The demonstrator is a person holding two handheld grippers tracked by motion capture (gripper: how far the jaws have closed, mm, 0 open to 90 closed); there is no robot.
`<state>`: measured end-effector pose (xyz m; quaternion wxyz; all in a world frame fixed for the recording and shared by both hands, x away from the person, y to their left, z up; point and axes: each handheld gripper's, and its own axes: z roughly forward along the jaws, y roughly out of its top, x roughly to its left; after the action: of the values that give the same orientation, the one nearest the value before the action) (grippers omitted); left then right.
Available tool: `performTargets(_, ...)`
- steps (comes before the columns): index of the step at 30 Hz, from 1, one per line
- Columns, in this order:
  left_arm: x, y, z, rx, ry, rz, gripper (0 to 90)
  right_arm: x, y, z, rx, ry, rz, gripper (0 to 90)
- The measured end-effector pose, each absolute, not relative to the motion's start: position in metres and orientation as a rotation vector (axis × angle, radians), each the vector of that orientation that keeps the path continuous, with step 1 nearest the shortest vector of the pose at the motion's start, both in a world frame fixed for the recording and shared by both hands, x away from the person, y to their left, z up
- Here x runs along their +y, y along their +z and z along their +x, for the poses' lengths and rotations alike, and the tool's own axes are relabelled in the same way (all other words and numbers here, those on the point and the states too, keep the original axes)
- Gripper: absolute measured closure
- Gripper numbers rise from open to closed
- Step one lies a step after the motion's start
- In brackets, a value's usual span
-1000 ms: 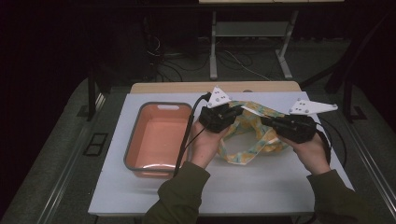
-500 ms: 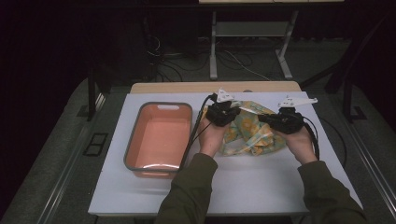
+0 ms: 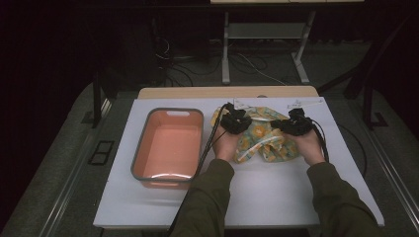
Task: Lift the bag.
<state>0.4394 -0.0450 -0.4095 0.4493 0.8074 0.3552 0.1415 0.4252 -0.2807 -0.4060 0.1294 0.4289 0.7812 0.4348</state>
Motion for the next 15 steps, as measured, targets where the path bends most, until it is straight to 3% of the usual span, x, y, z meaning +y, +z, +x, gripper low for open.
performTargets(5, -0.039, -0.407, 0.436, 0.888, 0.342, 1.981, 67.3, -0.283, -0.404, 0.423, 2.281, 1.288, 1.246, 79.2)
performTargets(15, -0.026, -0.385, 0.425, 0.877, 0.301, 1.966, 31.4, -0.280, -0.391, 0.411, 2.319, 1.416, 1.177, 38.5)
